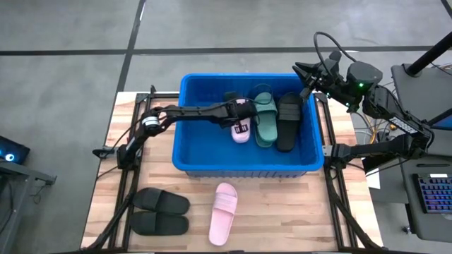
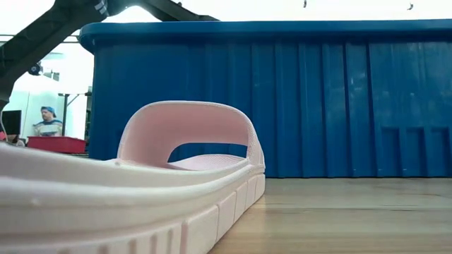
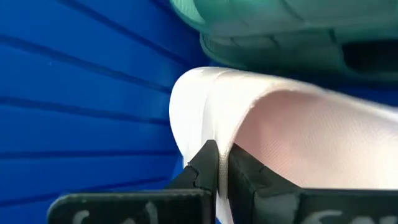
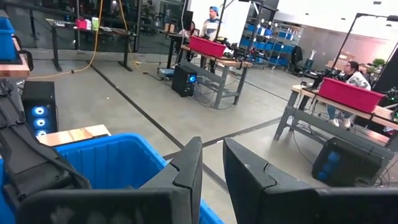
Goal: Pick and place slides into bin
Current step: Put the pink slide into the blue bin
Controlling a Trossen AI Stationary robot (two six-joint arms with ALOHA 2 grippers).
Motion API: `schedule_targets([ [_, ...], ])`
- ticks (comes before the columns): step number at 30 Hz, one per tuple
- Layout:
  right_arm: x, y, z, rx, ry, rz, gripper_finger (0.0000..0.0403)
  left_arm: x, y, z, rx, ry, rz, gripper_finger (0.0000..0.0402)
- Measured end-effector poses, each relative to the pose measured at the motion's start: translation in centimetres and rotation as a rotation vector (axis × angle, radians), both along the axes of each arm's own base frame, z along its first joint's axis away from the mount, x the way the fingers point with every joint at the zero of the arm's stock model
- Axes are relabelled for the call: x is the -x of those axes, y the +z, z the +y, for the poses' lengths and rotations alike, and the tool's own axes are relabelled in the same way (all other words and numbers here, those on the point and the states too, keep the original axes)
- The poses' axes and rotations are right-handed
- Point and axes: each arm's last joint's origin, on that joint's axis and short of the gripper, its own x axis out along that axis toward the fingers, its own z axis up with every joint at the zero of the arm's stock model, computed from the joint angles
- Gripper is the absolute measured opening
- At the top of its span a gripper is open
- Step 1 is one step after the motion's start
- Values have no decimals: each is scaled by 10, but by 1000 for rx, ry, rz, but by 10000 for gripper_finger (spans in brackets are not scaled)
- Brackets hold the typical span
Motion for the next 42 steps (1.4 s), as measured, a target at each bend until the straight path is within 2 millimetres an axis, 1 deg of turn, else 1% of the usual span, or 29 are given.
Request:
schedule_targets([
  [5, 0, 0, 0, 2, 0, 1, 56, -5, -5, 1, 0, -6, -31, 0],
  [11, 0, 0, 0, 6, 0, 5, 56, -6, -7, 1, 18, -20, -39, 1],
  [15, 0, 0, 0, 8, 1, 6, 57, -9, -5, 3, 47, -50, -84, 15],
  [19, 0, 0, 0, 8, 1, 6, 57, -9, -6, 4, 68, -68, -88, 44],
  [24, 0, 0, 0, 8, 1, 6, 57, -8, -8, 7, 113, -98, -90, 91],
  [29, 0, 0, 0, 8, 1, 6, 57, -7, -9, 9, 166, -134, -102, 148],
  [34, 0, 0, 0, 15, 1, 12, 57, -6, -8, 8, 179, -137, -88, 206],
  [37, 0, 0, 0, 19, 1, 15, 57, -1, 2, 6, 194, -143, -79, 228],
  [42, 0, 0, 0, 26, 2, 18, 57, 10, 36, -1, 192, -162, -120, 237],
])
